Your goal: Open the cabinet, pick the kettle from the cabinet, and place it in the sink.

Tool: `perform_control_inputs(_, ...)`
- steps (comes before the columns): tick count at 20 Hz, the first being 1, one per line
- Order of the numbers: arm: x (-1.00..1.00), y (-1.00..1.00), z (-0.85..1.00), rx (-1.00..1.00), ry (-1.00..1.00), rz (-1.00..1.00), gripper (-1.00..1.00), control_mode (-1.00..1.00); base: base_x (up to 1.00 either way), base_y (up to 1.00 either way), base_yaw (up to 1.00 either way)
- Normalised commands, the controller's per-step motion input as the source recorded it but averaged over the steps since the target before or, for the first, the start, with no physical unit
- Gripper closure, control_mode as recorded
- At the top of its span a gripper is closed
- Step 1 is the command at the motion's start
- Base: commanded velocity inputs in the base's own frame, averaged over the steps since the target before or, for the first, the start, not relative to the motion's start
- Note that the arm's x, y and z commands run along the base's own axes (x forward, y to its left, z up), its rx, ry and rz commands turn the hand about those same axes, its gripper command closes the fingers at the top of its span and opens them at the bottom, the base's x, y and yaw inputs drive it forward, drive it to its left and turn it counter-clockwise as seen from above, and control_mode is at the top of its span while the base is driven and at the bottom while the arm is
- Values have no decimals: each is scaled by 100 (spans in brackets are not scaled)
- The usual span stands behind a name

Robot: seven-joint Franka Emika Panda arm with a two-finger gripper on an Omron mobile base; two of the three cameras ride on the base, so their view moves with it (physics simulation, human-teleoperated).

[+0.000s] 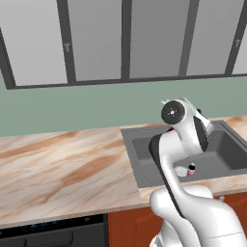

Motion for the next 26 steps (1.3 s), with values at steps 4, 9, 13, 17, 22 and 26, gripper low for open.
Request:
perform_control_inputs(4,31,-5,-18,-3,2,7,100,-100,0,0,0)
perform_control_inputs(9,39,-1,-15,0,16,3,100,-100,0,0,0)
perform_control_inputs(13,38,3,-17,-6,19,0,100,-100,0,0,0)
perform_control_inputs(17,28,0,-17,-4,4,3,100,-100,0,0,0)
perform_control_inputs(22,21,0,-28,-1,0,4,100,-100,0,0,0)
perform_control_inputs(26,18,0,-30,0,0,4,100,-100,0,0,0)
